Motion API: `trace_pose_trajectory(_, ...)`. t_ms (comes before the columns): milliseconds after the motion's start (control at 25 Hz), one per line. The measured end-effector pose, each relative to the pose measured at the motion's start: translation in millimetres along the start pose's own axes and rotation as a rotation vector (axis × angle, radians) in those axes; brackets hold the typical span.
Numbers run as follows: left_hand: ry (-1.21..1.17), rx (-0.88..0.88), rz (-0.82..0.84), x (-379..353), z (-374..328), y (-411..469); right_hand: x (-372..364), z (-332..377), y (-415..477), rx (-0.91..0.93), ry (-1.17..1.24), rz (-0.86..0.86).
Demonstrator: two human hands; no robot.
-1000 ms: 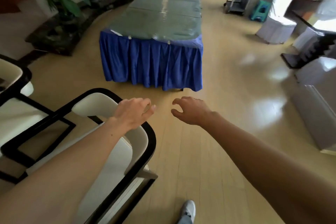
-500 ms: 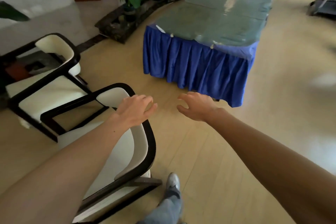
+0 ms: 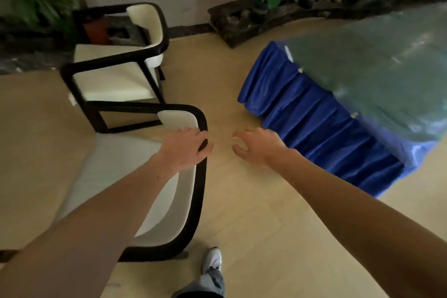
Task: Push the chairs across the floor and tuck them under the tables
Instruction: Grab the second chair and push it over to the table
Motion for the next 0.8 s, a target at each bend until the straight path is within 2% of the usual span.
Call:
trace_pose_trajectory(80, -0.04, 0.129, 0.003, -0.1, 18.6, 13.1, 5.7, -15.7, 43.5, 0.082, -0.013, 0.003)
trace_pose_trajectory(120, -0.028, 0.128, 0.001, 1.6, 21.8, 14.6, 9.3, -21.7, 48.7, 0.078, 0.001, -0.026)
trace_pose_trajectory(280, -0.042, 0.389, -0.018, -7.4, 63.0, -2.6, -1.7, -5.7, 113.0, 0.349, -0.013, 0.038)
trace_pose_trajectory(320, -0.038, 0.396, -0.022, -8.8, 63.4, -5.1, -4.1, -5.9, 116.6, 0.351, -0.015, 0.037)
trace_pose_trajectory(480, -0.066, 0.67, 0.019, -23.4, 84.5, -22.0, -14.1, 16.5, 178.3, 0.668, -0.067, 0.074)
trace_pose_trajectory(520, -0.057, 0.778, 0.026, -30.2, 88.2, -28.3, -20.2, 26.0, 199.2, 0.801, -0.072, 0.095)
trace_pose_trajectory(600, -0.062, 0.854, 0.017, -33.0, 89.9, -36.0, -21.9, 33.2, 213.5, 0.888, -0.081, 0.06)
trace_pose_trajectory(680, -0.054, 1.029, -0.019, -41.3, 79.3, -35.3, -33.4, 35.5, 244.9, 1.07, -0.12, 0.036)
trace_pose_trajectory(720, -0.054, 1.035, -0.013, -41.4, 77.3, -37.6, -34.1, 36.6, 247.6, 1.083, -0.124, 0.015)
trace_pose_trajectory(800, -0.076, 1.228, -0.009, -58.0, 53.3, -37.1, -44.7, 39.2, 266.1, 1.275, -0.128, 0.072)
Point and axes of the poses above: each hand's wrist, its own y-axis towards the middle knuckle, its own x-axis out of the back of the hand, z = x × y, the point moved 3 cm from there along y, towards the middle knuckle, and after that the axes turned 9 degrees about x, right-handed, at the moved point
